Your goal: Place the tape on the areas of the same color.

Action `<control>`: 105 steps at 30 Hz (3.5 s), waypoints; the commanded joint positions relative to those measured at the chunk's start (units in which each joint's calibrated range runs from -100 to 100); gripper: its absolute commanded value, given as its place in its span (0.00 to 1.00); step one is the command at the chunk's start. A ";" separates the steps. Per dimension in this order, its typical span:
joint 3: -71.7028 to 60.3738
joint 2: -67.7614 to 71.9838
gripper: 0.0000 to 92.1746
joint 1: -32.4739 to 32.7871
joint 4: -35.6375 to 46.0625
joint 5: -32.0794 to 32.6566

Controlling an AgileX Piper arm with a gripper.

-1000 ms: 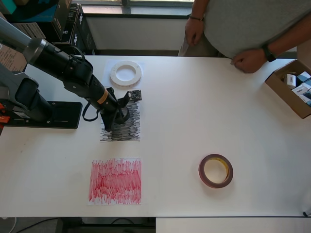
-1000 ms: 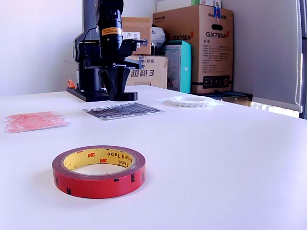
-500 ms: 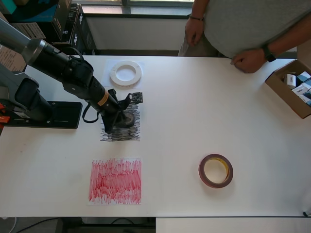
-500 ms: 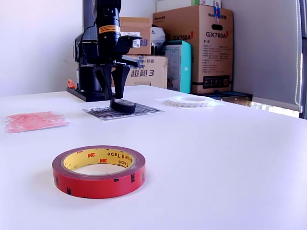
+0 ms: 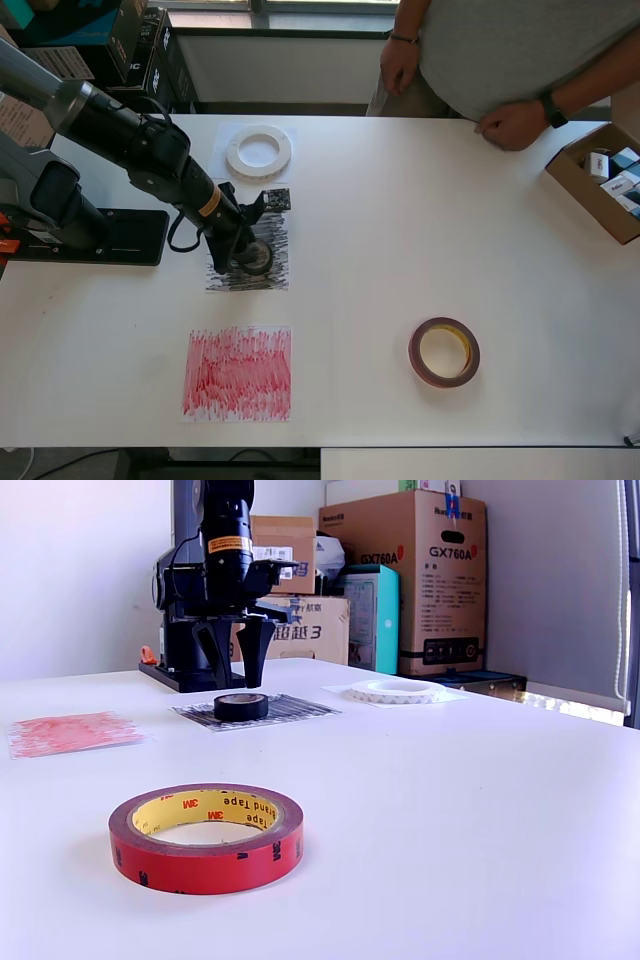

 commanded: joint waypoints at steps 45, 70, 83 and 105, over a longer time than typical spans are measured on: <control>-106.55 50.26 0.48 -10.68 48.09 12.07; -108.00 59.25 0.49 -9.34 57.77 28.61; -112.27 63.92 0.49 -10.84 57.34 34.66; -113.37 70.00 0.49 -11.39 57.17 48.99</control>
